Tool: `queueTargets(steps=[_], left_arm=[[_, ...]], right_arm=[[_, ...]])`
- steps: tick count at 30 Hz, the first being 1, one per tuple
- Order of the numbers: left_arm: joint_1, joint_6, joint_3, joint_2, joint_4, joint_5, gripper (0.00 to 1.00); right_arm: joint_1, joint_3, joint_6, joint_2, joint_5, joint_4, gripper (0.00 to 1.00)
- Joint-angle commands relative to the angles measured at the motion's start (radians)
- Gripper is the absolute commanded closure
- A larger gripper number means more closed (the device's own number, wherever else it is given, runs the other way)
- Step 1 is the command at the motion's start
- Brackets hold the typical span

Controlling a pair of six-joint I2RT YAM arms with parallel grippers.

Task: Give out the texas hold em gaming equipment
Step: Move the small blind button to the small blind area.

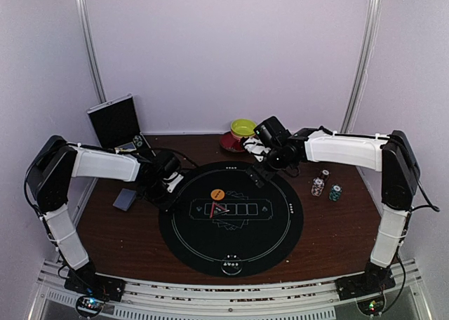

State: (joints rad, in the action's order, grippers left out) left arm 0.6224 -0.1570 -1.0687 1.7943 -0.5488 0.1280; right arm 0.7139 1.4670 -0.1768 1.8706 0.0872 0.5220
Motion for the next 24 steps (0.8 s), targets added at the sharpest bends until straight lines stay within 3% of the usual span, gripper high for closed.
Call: queueTargets(steps=[1,9,13,20,24], left_arm=[[-0.022,0.001,0.029,0.012,-0.050,0.077,0.48],[-0.023,0.001,0.030,0.020,-0.051,0.083,0.45],[-0.024,-0.002,0.026,0.021,-0.053,0.077,0.25],[-0.023,-0.025,0.016,-0.043,-0.065,0.059,0.03],[-0.024,-0.049,-0.001,-0.146,-0.080,0.094,0.02]], right_arm=[[0.005,-0.008,0.006,-0.024,0.004,-0.013,0.00],[0.006,-0.008,0.004,-0.024,0.000,-0.014,0.00],[0.006,-0.009,0.005,-0.019,0.000,-0.014,0.00],[0.007,-0.003,0.008,-0.013,-0.003,-0.008,0.00],[0.012,0.017,0.016,-0.011,-0.010,-0.009,0.00]])
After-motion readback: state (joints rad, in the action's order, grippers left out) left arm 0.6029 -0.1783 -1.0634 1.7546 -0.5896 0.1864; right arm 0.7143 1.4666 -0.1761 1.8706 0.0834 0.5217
